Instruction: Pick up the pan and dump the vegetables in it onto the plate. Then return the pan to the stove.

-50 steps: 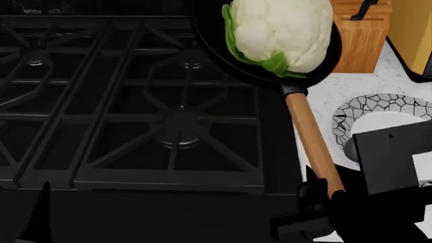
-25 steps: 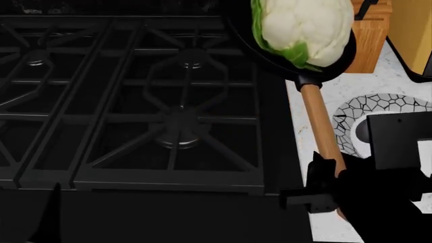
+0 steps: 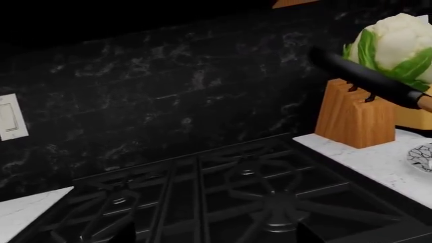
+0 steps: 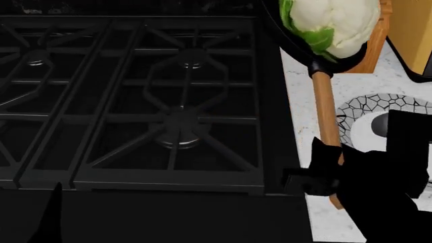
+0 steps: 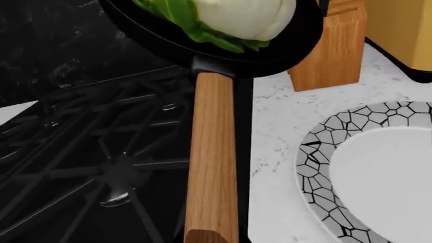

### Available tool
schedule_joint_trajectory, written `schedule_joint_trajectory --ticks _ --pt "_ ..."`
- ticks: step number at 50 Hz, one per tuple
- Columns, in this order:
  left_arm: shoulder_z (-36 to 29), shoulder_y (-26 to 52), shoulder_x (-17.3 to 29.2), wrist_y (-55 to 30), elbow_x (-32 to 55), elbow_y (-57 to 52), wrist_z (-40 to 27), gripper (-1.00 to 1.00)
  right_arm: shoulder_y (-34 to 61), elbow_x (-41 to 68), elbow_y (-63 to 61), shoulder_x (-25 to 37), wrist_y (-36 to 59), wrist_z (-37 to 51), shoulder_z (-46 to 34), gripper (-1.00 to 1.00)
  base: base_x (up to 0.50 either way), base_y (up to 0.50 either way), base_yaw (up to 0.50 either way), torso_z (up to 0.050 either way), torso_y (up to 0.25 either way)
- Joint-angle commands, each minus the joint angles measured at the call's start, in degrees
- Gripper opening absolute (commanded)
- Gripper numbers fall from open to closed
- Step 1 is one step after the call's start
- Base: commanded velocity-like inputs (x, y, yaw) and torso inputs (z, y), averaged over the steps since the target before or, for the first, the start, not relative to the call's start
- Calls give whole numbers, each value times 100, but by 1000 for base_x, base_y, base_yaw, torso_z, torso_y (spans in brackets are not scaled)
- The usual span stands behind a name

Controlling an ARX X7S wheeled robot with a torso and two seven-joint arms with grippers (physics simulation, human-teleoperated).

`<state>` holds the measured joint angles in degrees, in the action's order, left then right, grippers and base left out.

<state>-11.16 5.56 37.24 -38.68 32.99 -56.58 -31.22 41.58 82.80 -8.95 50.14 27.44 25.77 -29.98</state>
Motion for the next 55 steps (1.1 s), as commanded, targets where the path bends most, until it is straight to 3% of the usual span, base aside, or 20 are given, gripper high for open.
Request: schedule_joint_trajectory --ticks 1,11,19,23,30,33,43,55 --pt "18 -124 -52 254 4 35 261 100 111 -740 64 -239 -661 -359 1067 -100 0 0 0 0 0" --pt "-121 -63 43 190 176 -318 73 100 132 -718 99 -342 -665 -514 1021 -100 0 0 0 1 7" --pt "-1805 813 1261 1198 732 -336 -1315 100 139 -731 119 -445 -714 -689 987 -100 0 0 0 3 6" --pt "-3469 1981 1789 2003 870 -340 -2072 100 367 -1232 -148 -404 -316 -422 540 -100 0 0 0 0 6" --pt "-6648 4591 1995 3045 928 -340 -3266 100 1124 -2026 -1288 -181 884 439 -263 -100 0 0 0 1 4" --pt "-7403 5216 1981 3320 944 -337 -3559 100 1370 -2130 -1761 -136 1357 748 -500 -100 0 0 0 0 0" --pt "-7713 5375 1972 3592 899 -251 -3566 100 2179 -1958 -2996 -178 2707 1588 -945 -100 0 0 0 1 3" --pt "-7842 5430 2041 3701 858 -300 -3627 100 2443 -1385 -3071 -171 3429 2034 -1047 -100 0 0 0 0 3"
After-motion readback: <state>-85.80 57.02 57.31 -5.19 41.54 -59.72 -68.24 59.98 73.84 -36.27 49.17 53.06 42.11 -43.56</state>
